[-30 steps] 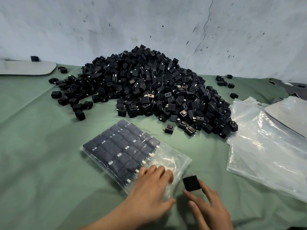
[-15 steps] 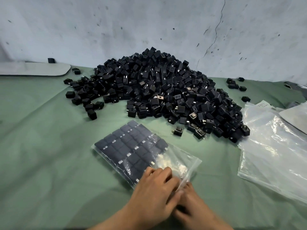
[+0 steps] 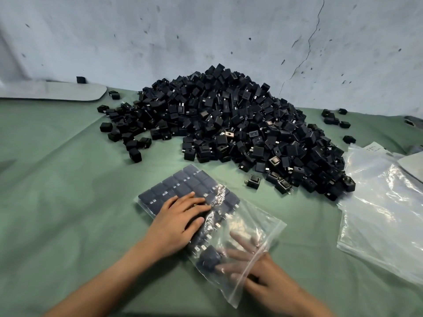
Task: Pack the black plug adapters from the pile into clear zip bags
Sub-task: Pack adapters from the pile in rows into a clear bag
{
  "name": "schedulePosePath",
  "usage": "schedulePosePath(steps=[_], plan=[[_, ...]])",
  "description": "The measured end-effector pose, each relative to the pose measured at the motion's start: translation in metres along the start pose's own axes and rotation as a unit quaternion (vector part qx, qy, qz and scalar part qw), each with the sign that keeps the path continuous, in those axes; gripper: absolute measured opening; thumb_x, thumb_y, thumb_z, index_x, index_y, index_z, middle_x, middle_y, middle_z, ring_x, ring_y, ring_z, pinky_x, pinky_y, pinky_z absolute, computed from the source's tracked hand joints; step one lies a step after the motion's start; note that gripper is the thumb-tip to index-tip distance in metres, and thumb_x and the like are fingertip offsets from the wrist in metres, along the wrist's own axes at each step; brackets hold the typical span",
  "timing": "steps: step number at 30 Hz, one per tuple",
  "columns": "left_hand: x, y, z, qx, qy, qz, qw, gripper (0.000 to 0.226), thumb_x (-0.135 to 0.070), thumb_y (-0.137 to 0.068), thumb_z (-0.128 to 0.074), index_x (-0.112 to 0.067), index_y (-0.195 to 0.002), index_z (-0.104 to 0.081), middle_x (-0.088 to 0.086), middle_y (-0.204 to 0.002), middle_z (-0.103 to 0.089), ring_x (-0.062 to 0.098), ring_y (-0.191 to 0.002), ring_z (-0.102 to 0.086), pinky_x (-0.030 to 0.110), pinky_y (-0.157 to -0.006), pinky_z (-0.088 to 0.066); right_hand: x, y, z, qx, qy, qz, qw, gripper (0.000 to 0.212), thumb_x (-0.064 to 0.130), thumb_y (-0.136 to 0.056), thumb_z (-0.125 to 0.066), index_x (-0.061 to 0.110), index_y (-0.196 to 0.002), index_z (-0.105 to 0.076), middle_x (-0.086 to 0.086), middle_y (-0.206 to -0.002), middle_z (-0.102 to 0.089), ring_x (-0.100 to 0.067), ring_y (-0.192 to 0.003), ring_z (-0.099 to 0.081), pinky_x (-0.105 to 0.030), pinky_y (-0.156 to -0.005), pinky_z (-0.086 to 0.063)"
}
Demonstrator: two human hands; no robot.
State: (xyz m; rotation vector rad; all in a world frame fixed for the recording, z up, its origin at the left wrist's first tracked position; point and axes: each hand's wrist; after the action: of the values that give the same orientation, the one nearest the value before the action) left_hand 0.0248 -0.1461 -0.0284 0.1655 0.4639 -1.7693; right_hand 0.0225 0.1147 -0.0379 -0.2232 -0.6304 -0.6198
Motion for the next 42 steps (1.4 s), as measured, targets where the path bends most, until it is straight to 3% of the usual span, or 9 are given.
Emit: schedulePosePath(steps=[8, 10, 13, 18, 23, 29, 35, 40, 42], plan=[[-0.001, 0.000, -0.002, -0.006, -0.008, -0.001, 1.000, 0.038, -0.041, -0.101, -0.039, -0.044, -0.139, -0.044, -0.022, -0.150, -0.034, 0.002, -0.143, -0.018, 0.026, -0.115, 0.003, 0.005, -0.010, -0.002, -0.001, -0.049, -0.007, 0.999, 0.037, 0.070, -0.090, -0.028, 0.062, -0.122, -0.045, 0.050, -0.138, -0.019, 0.016, -0.137, 0.012, -0.009, -0.102, 0.027], [-0.001, 0.000, -0.002, -0.005, 0.000, 0.002, 1.000, 0.038, -0.039, -0.101, -0.041, -0.042, -0.138, -0.046, -0.021, -0.149, -0.036, 0.003, -0.143, -0.021, 0.027, -0.115, 0.001, 0.005, -0.007, -0.002, -0.006, -0.042, -0.008, 0.999, 0.039, 0.069, -0.090, -0.030, 0.060, -0.124, -0.047, 0.046, -0.140, -0.025, 0.011, -0.140, 0.005, -0.017, -0.109, 0.020], [-0.005, -0.009, 0.003, -0.009, 0.022, 0.010, 1.000, 0.035, -0.037, -0.099, -0.045, -0.036, -0.134, -0.053, -0.016, -0.142, -0.044, 0.006, -0.137, -0.031, 0.030, -0.115, -0.010, 0.005, 0.005, 0.005, -0.072, -0.071, -0.008, 0.995, 0.032, 0.050, -0.093, -0.048, 0.046, -0.121, -0.061, 0.036, -0.137, -0.042, 0.006, -0.141, -0.016, -0.018, -0.116, -0.007], [-0.031, -0.059, 0.006, -0.006, 0.079, 0.003, 0.997, 0.038, -0.029, -0.098, -0.050, -0.025, -0.136, -0.051, -0.008, -0.134, -0.050, 0.009, -0.122, -0.047, 0.028, -0.107, -0.035, -0.011, 0.031, 0.013, -0.246, -0.209, -0.051, 0.945, 0.014, 0.017, -0.087, -0.066, 0.019, -0.088, -0.079, 0.007, -0.106, -0.072, -0.013, -0.113, -0.060, -0.025, -0.102, -0.041], [-0.069, -0.138, -0.014, 0.051, 0.081, -0.005, 0.995, 0.049, -0.021, -0.097, -0.050, -0.020, -0.145, -0.039, 0.003, -0.144, -0.042, 0.021, -0.128, -0.045, 0.039, -0.105, -0.040, -0.021, 0.033, 0.009, -0.327, -0.319, -0.104, 0.883, 0.028, 0.012, -0.086, -0.063, 0.005, -0.060, -0.072, -0.009, -0.088, -0.071, -0.026, -0.088, -0.065, -0.031, -0.081, -0.045], [-0.079, -0.193, -0.047, 0.150, 0.008, -0.001, 0.989, 0.049, -0.011, -0.093, -0.049, -0.014, -0.141, -0.043, 0.011, -0.144, -0.042, 0.031, -0.130, -0.042, 0.040, -0.106, -0.036, -0.021, 0.032, 0.007, -0.358, -0.342, -0.105, 0.863, 0.032, 0.018, -0.084, -0.054, 0.000, -0.061, -0.068, -0.011, -0.086, -0.072, -0.020, -0.082, -0.067, -0.024, -0.075, -0.047], [-0.068, -0.184, -0.043, 0.103, 0.068, 0.014, 0.992, 0.040, -0.020, -0.093, -0.060, -0.016, -0.132, -0.054, 0.011, -0.126, -0.057, 0.027, -0.119, -0.048, 0.028, -0.091, -0.034, -0.019, 0.032, 0.008, -0.363, -0.378, -0.123, 0.843, 0.031, 0.024, -0.084, -0.055, 0.004, -0.069, -0.072, -0.014, -0.084, -0.071, -0.018, -0.078, -0.064, -0.032, -0.072, -0.045], [-0.093, -0.140, -0.015, 0.032, 0.307, 0.060, 0.949, 0.007, -0.025, -0.095, -0.055, -0.026, -0.097, -0.061, -0.004, -0.089, -0.066, 0.005, -0.068, -0.060, 0.019, -0.066, -0.046, -0.016, 0.035, 0.010, -0.401, -0.328, -0.114, 0.848, 0.027, 0.018, -0.089, -0.062, 0.005, -0.067, -0.073, -0.011, -0.086, -0.072, -0.024, -0.084, -0.066, -0.048, -0.082, -0.048], [-0.101, -0.108, -0.006, 0.051, 0.364, 0.040, 0.929, 0.011, -0.024, -0.097, -0.054, -0.032, -0.091, -0.060, -0.010, -0.081, -0.064, 0.000, -0.057, -0.058, 0.016, -0.058, -0.046, -0.009, 0.037, 0.011, -0.453, -0.208, -0.100, 0.861, 0.019, 0.014, -0.087, -0.062, 0.015, -0.072, -0.075, -0.001, -0.101, -0.069, -0.016, -0.098, -0.064, -0.036, -0.090, -0.048]])
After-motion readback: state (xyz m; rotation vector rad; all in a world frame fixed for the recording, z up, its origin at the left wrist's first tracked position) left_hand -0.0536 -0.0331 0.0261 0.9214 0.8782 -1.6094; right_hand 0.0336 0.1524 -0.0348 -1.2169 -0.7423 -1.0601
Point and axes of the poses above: each hand's wrist, its own y-axis away from the middle knuckle, its own z-axis out of the back of the hand, x = y × z
